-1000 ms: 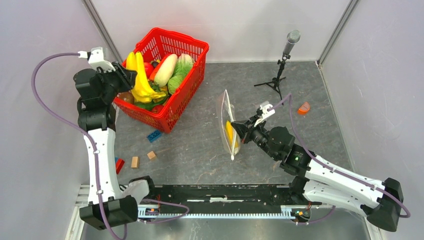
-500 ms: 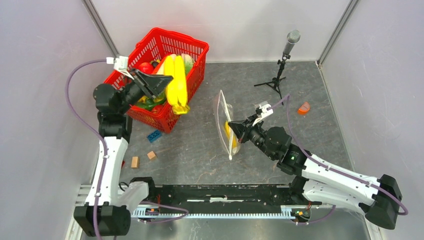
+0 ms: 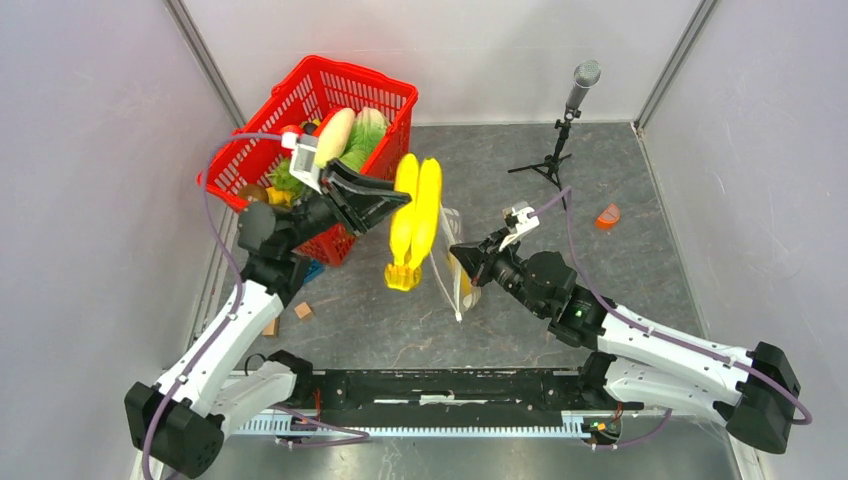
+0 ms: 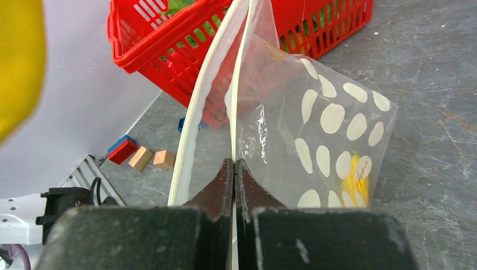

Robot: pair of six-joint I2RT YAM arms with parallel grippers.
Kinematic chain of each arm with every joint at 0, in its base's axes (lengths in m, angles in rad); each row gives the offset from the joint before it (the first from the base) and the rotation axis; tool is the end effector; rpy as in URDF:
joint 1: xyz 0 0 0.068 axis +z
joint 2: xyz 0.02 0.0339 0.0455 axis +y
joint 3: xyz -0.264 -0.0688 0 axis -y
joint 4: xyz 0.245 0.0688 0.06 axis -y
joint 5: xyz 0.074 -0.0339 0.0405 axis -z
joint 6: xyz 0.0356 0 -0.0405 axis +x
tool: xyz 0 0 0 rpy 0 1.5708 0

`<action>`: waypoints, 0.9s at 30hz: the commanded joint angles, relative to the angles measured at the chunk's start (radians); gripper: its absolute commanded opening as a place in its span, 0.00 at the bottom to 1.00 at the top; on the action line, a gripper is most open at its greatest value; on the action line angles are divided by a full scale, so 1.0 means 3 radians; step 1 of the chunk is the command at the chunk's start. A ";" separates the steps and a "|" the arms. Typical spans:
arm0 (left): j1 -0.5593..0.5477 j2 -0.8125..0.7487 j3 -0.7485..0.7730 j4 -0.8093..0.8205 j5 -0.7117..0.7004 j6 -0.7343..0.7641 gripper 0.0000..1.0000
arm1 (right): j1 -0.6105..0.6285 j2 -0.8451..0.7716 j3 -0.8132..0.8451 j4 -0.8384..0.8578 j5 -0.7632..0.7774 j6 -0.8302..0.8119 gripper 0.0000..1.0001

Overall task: Place the food in the zip-top bag and seal the zipper
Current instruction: Place the fake fruit in the zipper food storage bag.

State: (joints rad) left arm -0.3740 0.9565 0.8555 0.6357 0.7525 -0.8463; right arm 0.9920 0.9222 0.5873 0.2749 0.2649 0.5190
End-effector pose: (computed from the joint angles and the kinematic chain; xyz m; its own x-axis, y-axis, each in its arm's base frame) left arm 0.1807 -0.0971 0.4152 -0.2953 -0.4713 -0.8311 0.8948 0.1686 -0.4135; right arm 0.1280 0.1789 0.2935 -0.3583 0.3268 -0.8745 -0.5611 0.6733 0.4815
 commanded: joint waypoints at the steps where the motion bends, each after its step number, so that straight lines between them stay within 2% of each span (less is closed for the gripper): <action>1: -0.0355 -0.0037 -0.0144 0.0442 -0.0463 0.0350 0.09 | -0.0009 -0.0053 0.0115 0.0122 -0.0104 0.0090 0.00; 6: -0.0744 0.0198 -0.0359 0.1175 -0.1025 0.0269 0.04 | -0.0007 -0.0064 0.0078 0.0136 0.0023 0.0262 0.00; 9: -0.0945 0.0272 -0.0395 0.1096 -0.1229 0.0498 0.03 | -0.0007 -0.0085 0.0009 0.0212 0.0083 0.0397 0.00; 15: -0.1086 0.0238 -0.0764 0.1258 -0.1855 0.0890 0.02 | -0.0006 -0.0186 -0.0050 0.0239 0.0295 0.0605 0.00; 20: -0.1145 0.0466 -0.0822 0.1513 -0.1991 0.0933 0.02 | -0.0007 -0.0213 -0.0085 0.0291 0.0272 0.0672 0.00; 27: -0.1151 0.0700 -0.0948 0.1748 -0.1922 0.1009 0.02 | -0.0006 -0.0314 -0.0125 0.0229 0.0336 0.0670 0.00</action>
State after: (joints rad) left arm -0.7139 1.1519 0.5995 1.0454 0.1997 -0.6151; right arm 0.9916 0.8661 0.5484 0.3138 0.3393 0.7078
